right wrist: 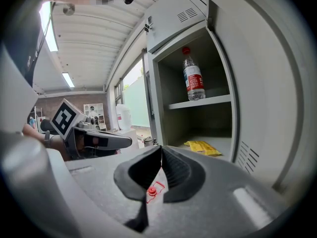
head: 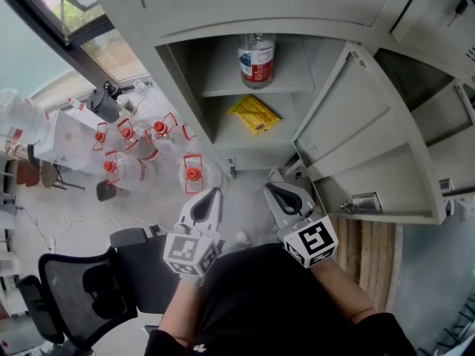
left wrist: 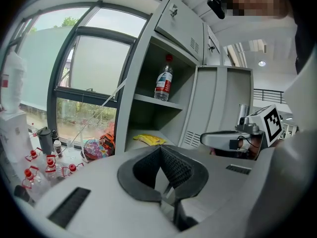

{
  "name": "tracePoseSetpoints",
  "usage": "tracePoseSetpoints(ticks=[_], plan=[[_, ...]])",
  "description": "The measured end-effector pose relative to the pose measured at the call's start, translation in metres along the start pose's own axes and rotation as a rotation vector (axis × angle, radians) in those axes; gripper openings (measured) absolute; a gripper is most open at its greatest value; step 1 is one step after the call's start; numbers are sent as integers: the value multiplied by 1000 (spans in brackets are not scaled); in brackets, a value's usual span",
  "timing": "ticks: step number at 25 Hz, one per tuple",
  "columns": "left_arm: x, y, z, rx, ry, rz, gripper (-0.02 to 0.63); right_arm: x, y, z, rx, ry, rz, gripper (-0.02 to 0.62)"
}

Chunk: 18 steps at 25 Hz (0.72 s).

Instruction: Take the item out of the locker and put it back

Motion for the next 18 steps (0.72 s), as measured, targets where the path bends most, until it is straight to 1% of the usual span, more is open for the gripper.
tracePoseSetpoints(ticks=[7, 18], plan=[[-3, -1, 2, 1, -11, -29, 14, -2, 1, -1, 1, 0, 4, -1], [-2, 4, 6, -20, -17, -24, 14, -5, 3, -2, -2, -10, 20, -2]])
Point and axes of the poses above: the fingertips, and each gripper's own axes: z forward along the fingers, y to its right, x out of its top, the point moved 1 cm from there along -z, backward along the fingers, and after that the axes turned 7 degrees about x, right-handed, at the moved point
